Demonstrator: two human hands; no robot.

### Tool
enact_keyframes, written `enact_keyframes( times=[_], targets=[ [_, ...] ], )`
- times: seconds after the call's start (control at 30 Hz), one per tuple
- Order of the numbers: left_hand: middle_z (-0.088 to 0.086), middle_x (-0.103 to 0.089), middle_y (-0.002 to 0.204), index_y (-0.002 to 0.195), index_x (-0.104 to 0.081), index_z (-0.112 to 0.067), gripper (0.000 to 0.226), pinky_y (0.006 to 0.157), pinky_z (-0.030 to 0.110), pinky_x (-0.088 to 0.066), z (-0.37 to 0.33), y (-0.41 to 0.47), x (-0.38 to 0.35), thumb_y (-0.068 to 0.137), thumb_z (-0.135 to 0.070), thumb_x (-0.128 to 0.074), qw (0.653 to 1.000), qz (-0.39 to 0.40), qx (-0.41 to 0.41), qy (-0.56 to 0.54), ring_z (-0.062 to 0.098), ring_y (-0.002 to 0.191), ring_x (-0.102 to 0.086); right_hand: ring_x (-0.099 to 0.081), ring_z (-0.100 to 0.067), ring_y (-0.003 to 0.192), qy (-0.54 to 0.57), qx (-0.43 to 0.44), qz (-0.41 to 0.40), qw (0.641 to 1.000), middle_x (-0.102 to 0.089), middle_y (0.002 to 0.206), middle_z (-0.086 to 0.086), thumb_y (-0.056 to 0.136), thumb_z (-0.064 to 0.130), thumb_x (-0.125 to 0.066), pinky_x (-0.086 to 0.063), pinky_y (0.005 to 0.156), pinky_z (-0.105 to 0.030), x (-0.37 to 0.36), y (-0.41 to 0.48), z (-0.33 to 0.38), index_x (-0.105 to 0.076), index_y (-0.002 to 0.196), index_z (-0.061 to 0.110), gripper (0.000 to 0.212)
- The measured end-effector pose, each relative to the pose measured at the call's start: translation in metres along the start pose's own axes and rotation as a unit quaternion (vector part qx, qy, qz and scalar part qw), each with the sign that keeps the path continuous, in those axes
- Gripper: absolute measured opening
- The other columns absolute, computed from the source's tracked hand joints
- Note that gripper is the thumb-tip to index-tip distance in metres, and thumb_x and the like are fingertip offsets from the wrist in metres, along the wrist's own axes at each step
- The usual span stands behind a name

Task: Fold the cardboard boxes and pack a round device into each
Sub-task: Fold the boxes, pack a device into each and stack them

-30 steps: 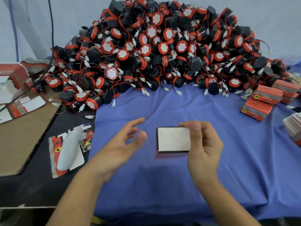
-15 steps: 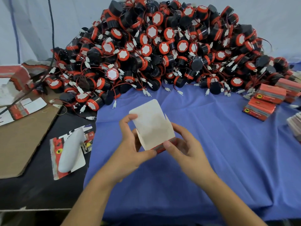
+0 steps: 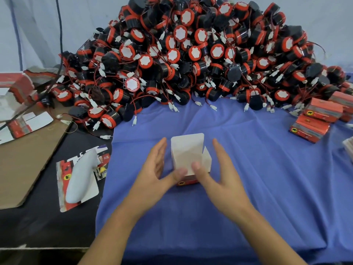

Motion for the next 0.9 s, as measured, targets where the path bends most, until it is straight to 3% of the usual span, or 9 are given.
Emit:
enact_keyframes(
  times=[0.13, 0.23, 0.33, 0.47, 0.53, 0.6, 0.7, 0.77, 0.9],
  targets=[
    [-0.021, -0.06, 0.143, 0.141, -0.058, -0.03, 0.05, 0.114, 0.028, -0.041, -0.018, 0.007, 0.017, 0.094, -0.044, -0.067, 0.986, -0.146, -0.032, -0.069, -0.004, 0.134, -0.052, -0.028, -0.004, 0.152, -0.012, 0.213, -0.148, 0.966, -0.038, 0.162, 0.016, 0.101, 0.05, -0.052, -0.026, 0.122, -0.024, -0.026, -0.01, 0.051, -0.041, 0.156, 0.018, 0.065],
    [-0.005, -0.069, 0.134, 0.133, -0.064, -0.019, 0.028, 0.111, 0.033, -0.044, -0.024, 0.02, 0.032, 0.106, -0.022, -0.056, 0.962, -0.249, -0.033, -0.111, 0.008, 0.129, -0.061, -0.031, -0.006, 0.151, 0.031, 0.268, -0.076, 0.96, -0.041, 0.161, 0.008, 0.102, 0.024, -0.051, -0.026, 0.121, -0.022, -0.074, -0.009, 0.071, -0.044, 0.153, 0.013, 0.053],
    [-0.002, -0.066, 0.136, 0.133, -0.062, -0.017, 0.028, 0.099, 0.02, -0.05, -0.023, 0.039, 0.054, 0.107, -0.015, -0.053, 0.949, -0.299, 0.0, -0.103, 0.01, 0.127, -0.062, -0.03, 0.012, 0.145, 0.108, 0.115, 0.074, 0.985, -0.037, 0.159, 0.021, 0.105, 0.028, -0.046, -0.024, 0.12, -0.014, -0.123, 0.01, 0.078, -0.038, 0.157, 0.026, 0.053],
    [0.005, -0.065, 0.136, 0.141, -0.058, -0.004, 0.038, 0.106, 0.024, -0.048, -0.014, 0.071, 0.084, 0.105, -0.01, -0.046, 0.928, -0.368, 0.041, -0.047, 0.015, 0.125, -0.061, -0.04, -0.007, 0.145, 0.216, -0.125, 0.15, 0.957, -0.041, 0.161, 0.009, 0.108, 0.039, -0.04, -0.034, 0.121, -0.032, -0.171, 0.066, 0.067, -0.036, 0.157, 0.033, 0.05],
    [0.002, -0.063, 0.094, 0.114, -0.066, 0.0, 0.027, 0.081, 0.024, -0.049, -0.007, 0.088, 0.096, 0.1, -0.003, -0.044, 0.923, -0.38, 0.045, -0.023, 0.012, 0.084, -0.061, -0.04, -0.013, 0.146, 0.247, -0.16, 0.138, 0.946, -0.04, 0.162, 0.005, 0.109, 0.039, -0.038, -0.034, 0.121, -0.035, -0.188, 0.094, 0.06, -0.037, 0.158, 0.029, 0.05],
    [0.007, -0.042, 0.077, 0.082, -0.052, -0.012, 0.018, 0.068, 0.034, -0.037, -0.002, 0.106, 0.105, 0.093, 0.001, -0.045, 0.923, -0.381, 0.057, -0.002, 0.019, 0.07, -0.04, -0.04, -0.017, 0.147, 0.268, -0.171, 0.121, 0.94, -0.04, 0.162, 0.002, 0.109, 0.036, -0.037, -0.034, 0.122, -0.038, -0.201, 0.12, 0.055, -0.037, 0.159, 0.026, 0.051],
    [0.009, -0.049, 0.085, 0.1, -0.057, -0.004, 0.013, 0.074, 0.035, -0.039, 0.001, 0.126, 0.12, 0.088, -0.001, -0.053, 0.919, -0.384, 0.068, 0.059, 0.021, 0.082, -0.045, -0.044, -0.022, 0.143, 0.291, -0.203, 0.103, 0.929, -0.041, 0.161, -0.002, 0.108, 0.028, -0.038, -0.038, 0.117, -0.037, -0.215, 0.154, 0.05, -0.033, 0.16, 0.022, 0.053],
    [0.005, -0.058, 0.09, 0.123, -0.059, 0.002, 0.037, 0.076, 0.033, -0.044, 0.005, 0.137, 0.13, 0.087, -0.005, -0.06, 0.916, -0.383, 0.074, 0.095, 0.019, 0.086, -0.053, -0.044, -0.024, 0.143, 0.305, -0.226, 0.105, 0.919, -0.038, 0.162, -0.003, 0.109, 0.024, -0.038, -0.039, 0.109, -0.031, -0.223, 0.172, 0.048, -0.028, 0.162, 0.021, 0.054],
    [0.001, -0.066, 0.12, 0.136, -0.058, -0.016, 0.052, 0.095, 0.034, -0.055, 0.016, 0.146, 0.141, 0.087, -0.018, -0.074, 0.899, -0.412, 0.077, 0.127, 0.019, 0.105, -0.065, -0.05, -0.029, 0.138, 0.335, -0.235, 0.12, 0.904, -0.042, 0.158, -0.008, 0.106, 0.02, -0.04, -0.044, 0.113, -0.042, -0.246, 0.189, 0.045, -0.028, 0.161, 0.024, 0.057]
  ],
)
Point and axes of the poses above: each hand's wrist, its own y-axis towards the middle knuckle, its own x-axis out of the back of the hand, z = x × y, the point moved 2 cm from there along y, towards the middle knuckle
